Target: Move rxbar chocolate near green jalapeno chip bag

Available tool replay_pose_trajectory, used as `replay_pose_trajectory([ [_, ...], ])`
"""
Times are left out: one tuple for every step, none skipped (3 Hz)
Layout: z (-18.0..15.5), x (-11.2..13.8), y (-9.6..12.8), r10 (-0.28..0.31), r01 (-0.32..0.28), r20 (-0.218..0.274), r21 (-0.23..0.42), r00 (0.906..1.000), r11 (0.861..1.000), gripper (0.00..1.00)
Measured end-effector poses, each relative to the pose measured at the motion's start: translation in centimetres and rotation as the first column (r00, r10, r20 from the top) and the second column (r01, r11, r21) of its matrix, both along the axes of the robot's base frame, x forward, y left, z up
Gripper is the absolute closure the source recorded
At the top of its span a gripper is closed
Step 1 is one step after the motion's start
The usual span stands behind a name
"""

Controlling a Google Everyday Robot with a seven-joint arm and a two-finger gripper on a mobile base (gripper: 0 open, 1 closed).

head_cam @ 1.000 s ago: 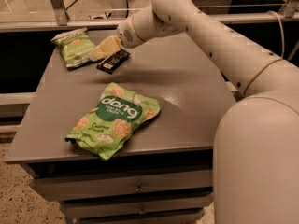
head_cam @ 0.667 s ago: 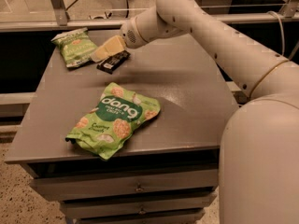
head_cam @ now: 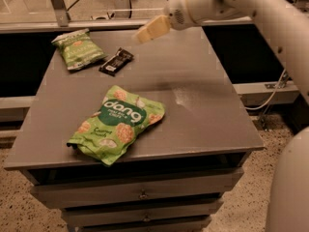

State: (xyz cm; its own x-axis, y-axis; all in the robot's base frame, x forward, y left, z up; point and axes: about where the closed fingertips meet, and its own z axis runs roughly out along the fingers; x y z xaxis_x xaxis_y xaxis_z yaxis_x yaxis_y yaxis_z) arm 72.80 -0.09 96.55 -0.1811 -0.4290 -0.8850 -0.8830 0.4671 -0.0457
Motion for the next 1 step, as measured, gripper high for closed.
replay_pose_trajectory([
  [3.43,-1.14,-7.69,-0.006,0.007,0.093,-0.006,0.9956,1.000,0.00],
])
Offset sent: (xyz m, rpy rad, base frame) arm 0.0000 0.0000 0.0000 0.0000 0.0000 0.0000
